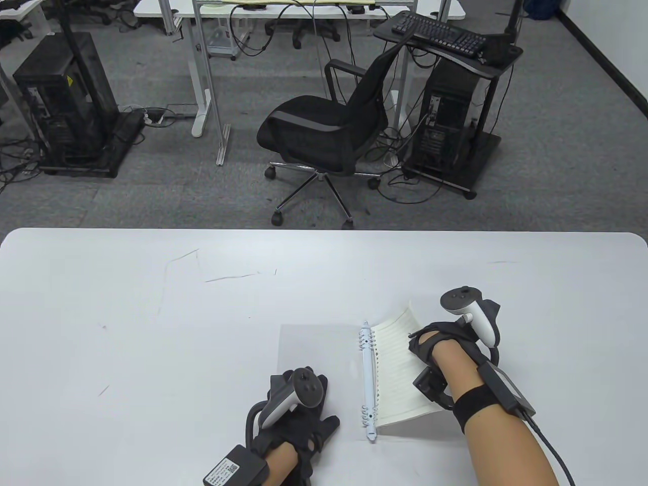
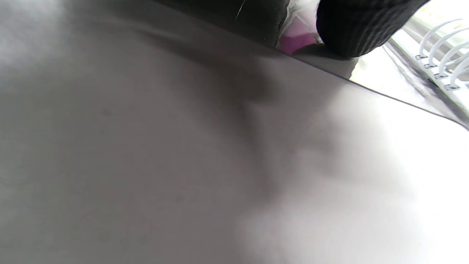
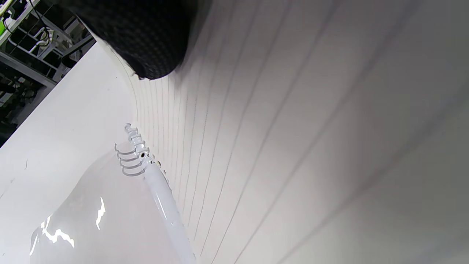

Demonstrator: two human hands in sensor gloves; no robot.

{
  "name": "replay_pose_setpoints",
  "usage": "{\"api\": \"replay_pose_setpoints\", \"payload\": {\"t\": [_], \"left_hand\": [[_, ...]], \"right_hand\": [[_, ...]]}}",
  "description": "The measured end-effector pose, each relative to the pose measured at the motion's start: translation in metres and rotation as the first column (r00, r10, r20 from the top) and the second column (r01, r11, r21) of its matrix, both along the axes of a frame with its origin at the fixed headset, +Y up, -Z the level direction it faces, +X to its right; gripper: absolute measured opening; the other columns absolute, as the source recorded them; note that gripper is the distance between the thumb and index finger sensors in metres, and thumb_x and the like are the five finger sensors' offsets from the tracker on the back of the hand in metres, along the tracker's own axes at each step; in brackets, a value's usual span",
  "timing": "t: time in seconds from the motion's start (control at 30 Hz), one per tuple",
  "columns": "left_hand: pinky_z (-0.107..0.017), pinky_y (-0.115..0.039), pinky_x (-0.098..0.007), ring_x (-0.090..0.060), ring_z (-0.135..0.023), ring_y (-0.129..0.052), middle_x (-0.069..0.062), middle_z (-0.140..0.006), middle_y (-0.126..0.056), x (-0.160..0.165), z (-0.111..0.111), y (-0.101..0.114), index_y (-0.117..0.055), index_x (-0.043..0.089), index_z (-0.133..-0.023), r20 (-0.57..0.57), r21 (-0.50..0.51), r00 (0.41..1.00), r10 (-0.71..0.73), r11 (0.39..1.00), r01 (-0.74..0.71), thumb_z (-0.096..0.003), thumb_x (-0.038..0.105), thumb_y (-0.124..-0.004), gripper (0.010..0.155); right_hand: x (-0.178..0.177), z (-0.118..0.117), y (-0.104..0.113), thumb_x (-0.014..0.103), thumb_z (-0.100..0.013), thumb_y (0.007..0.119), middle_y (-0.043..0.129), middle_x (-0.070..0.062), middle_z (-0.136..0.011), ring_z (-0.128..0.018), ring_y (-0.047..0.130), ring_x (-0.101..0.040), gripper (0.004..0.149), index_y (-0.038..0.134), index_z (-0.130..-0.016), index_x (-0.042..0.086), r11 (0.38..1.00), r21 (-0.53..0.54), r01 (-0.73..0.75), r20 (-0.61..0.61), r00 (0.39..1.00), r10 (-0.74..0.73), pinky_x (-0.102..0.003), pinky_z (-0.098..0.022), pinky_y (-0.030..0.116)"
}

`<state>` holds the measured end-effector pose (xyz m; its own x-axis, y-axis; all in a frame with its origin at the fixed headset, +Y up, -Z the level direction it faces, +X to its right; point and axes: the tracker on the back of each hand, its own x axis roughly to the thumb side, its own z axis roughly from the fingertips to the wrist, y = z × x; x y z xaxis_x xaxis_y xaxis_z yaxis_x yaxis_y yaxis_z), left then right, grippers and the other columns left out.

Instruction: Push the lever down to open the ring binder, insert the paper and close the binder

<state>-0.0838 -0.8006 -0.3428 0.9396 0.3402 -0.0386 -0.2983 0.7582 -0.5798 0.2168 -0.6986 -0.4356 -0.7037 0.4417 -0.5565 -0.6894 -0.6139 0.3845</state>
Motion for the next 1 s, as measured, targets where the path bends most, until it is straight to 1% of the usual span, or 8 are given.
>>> {"api": "replay_pose_setpoints", "payload": {"t": [0.33,0.53,0.7,1.0], "left_hand": [[-0.07,-0.003,-0.054,-0.022,-0.103,0.013,0.015,-0.111,0.007,0.0,0.0,0.0,-0.015,0.044,-0.103,0.0,-0.001,1.0,0.0,1.0,0.0,-0.0466,0.063,-0.068,0.079],[-0.07,-0.003,-0.054,-0.022,-0.103,0.013,0.015,-0.111,0.007,0.0,0.0,0.0,-0.015,0.044,-0.103,0.0,-0.002,1.0,0.0,1.0,0.0,-0.0467,0.063,-0.067,0.079],[-0.07,-0.003,-0.054,-0.022,-0.103,0.013,0.016,-0.111,0.006,0.0,0.0,0.0,-0.015,0.044,-0.103,0.0,-0.002,1.0,0.0,1.0,0.0,-0.0466,0.063,-0.067,0.079],[-0.07,-0.003,-0.054,-0.022,-0.103,0.013,0.015,-0.111,0.007,0.0,0.0,0.0,-0.015,0.044,-0.103,0.0,-0.003,1.0,0.001,1.0,-0.001,-0.0466,0.063,-0.067,0.079]], "right_hand": [[-0.001,0.0,-0.002,0.035,-0.049,0.08,0.108,-0.006,-0.071,-0.044,0.115,-0.029,0.048,0.083,-0.092,0.012,1.0,0.0,-0.021,-0.012,1.0,0.021,-0.043,-0.029,0.097],[-0.001,0.0,-0.002,0.035,-0.05,0.08,0.107,-0.007,-0.072,-0.045,0.114,-0.03,0.049,0.083,-0.092,0.012,1.0,-0.006,0.004,-0.021,1.0,-0.004,-0.044,-0.03,0.096],[0.001,0.001,-0.007,0.036,-0.05,0.08,0.106,-0.007,-0.074,-0.047,0.114,-0.031,0.049,0.082,-0.093,0.013,1.0,-0.013,-0.011,-0.026,1.0,0.011,-0.044,-0.032,0.096],[0.004,0.002,-0.014,0.036,-0.05,0.08,0.106,-0.006,-0.075,-0.048,0.113,-0.031,0.049,0.082,-0.093,0.014,0.999,-0.02,0.026,-0.019,0.999,-0.026,-0.044,-0.032,0.095]]}}
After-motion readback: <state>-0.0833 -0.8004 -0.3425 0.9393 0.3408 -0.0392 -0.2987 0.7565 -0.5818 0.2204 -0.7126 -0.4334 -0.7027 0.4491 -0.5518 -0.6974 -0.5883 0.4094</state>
